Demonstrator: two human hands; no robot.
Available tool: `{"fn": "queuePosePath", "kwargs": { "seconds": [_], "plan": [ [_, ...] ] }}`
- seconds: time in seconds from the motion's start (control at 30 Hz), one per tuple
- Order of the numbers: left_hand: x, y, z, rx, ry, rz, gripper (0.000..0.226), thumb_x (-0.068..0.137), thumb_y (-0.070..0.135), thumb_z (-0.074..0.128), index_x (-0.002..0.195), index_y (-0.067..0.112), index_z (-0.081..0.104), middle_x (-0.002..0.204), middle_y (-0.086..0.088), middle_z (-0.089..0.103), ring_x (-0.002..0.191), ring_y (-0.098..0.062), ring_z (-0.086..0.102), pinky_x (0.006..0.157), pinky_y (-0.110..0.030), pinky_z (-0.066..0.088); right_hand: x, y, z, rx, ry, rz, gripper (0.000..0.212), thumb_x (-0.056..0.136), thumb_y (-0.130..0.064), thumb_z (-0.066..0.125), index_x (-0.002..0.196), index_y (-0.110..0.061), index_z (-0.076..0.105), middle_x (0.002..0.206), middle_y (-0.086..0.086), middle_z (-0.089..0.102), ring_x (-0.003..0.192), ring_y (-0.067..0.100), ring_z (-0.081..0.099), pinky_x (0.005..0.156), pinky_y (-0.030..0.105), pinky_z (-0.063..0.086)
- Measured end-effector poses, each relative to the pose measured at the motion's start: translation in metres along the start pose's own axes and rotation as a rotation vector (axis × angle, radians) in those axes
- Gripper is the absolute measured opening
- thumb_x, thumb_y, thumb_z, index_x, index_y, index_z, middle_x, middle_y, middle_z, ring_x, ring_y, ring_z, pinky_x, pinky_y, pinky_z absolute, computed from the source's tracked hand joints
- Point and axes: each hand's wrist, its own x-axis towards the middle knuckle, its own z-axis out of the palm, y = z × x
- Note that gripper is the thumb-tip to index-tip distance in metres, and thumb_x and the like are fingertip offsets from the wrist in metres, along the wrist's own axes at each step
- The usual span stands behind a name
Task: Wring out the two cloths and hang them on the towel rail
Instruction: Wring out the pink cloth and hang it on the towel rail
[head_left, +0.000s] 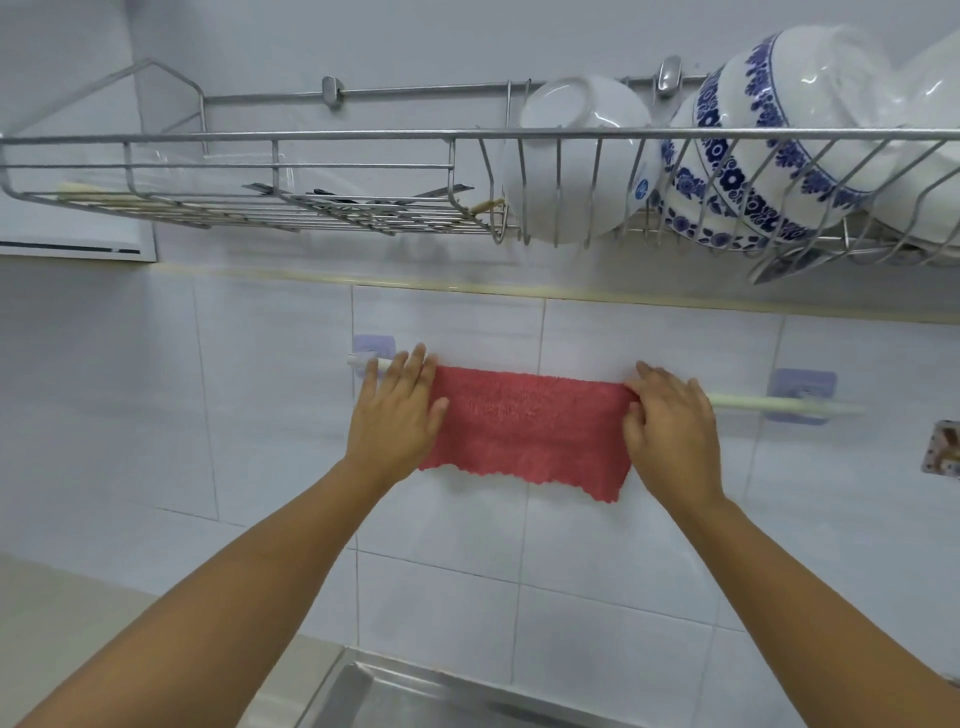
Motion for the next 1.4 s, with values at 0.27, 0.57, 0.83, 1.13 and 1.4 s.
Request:
{"fn": "queuePosePath", "kwargs": {
  "seconds": [0.27, 0.57, 0.83, 1.13, 1.4],
  "plan": [
    [0.000, 0.002, 0.002, -0.030, -0.111, -0.033, 0.080, 0.087, 0.051, -0.009, 0.154, 0.011, 0.010, 0.162, -0.007, 0.016, 0.150, -0.018, 0.010, 0.120, -0.045, -0.003, -0.003, -0.011, 0.000, -0.268, -0.044, 0.013, 0.042, 0.096, -0.035, 0.032, 0.122, -0.016, 0.059, 0.119, 0.000, 0.068, 0.118, 0.017, 0.058, 0.110, 0.051, 0.017],
    [-0.002, -0.017, 0.000, 0.038, -0.121, -0.030, 0.073, 0.093, 0.046, -0.003, 0.153, 0.009, 0.016, 0.161, -0.008, 0.021, 0.150, -0.017, 0.014, 0.121, -0.051, -0.001, -0.003, -0.035, 0.011, -0.247, -0.031, 0.080, 0.045, 0.096, -0.036, 0.032, 0.119, -0.012, 0.062, 0.120, 0.003, 0.067, 0.121, 0.019, 0.056, 0.110, 0.051, 0.016],
    [-0.001, -0.039, -0.004, 0.204, -0.201, 0.031, 0.083, 0.085, 0.052, -0.015, 0.154, 0.009, 0.004, 0.163, -0.008, 0.012, 0.151, -0.019, 0.004, 0.114, -0.057, -0.017, -0.002, -0.049, 0.016, -0.229, -0.053, 0.066, 0.046, 0.096, -0.036, 0.031, 0.121, -0.011, 0.061, 0.122, 0.004, 0.066, 0.124, 0.019, 0.054, 0.111, 0.052, 0.015],
    [-0.001, -0.052, -0.005, 0.363, -0.224, 0.006, 0.090, 0.077, 0.058, -0.030, 0.152, 0.011, -0.010, 0.163, -0.005, -0.004, 0.149, -0.019, -0.013, 0.103, -0.056, -0.032, -0.001, -0.065, 0.022, -0.225, -0.071, 0.077, 0.047, 0.095, -0.037, 0.032, 0.124, -0.011, 0.059, 0.124, 0.002, 0.064, 0.127, 0.020, 0.051, 0.111, 0.052, 0.011],
    [0.003, -0.029, -0.014, 0.146, -0.190, -0.095, 0.073, 0.095, 0.054, -0.002, 0.154, 0.010, 0.001, 0.163, -0.008, 0.003, 0.151, -0.020, -0.003, 0.109, -0.056, -0.023, 0.009, -0.056, 0.003, -0.067, -0.175, 0.017, 0.057, 0.095, -0.034, 0.020, 0.133, -0.010, 0.053, 0.136, 0.004, 0.058, 0.133, 0.020, 0.046, 0.114, 0.043, 0.024]
  ]
}}
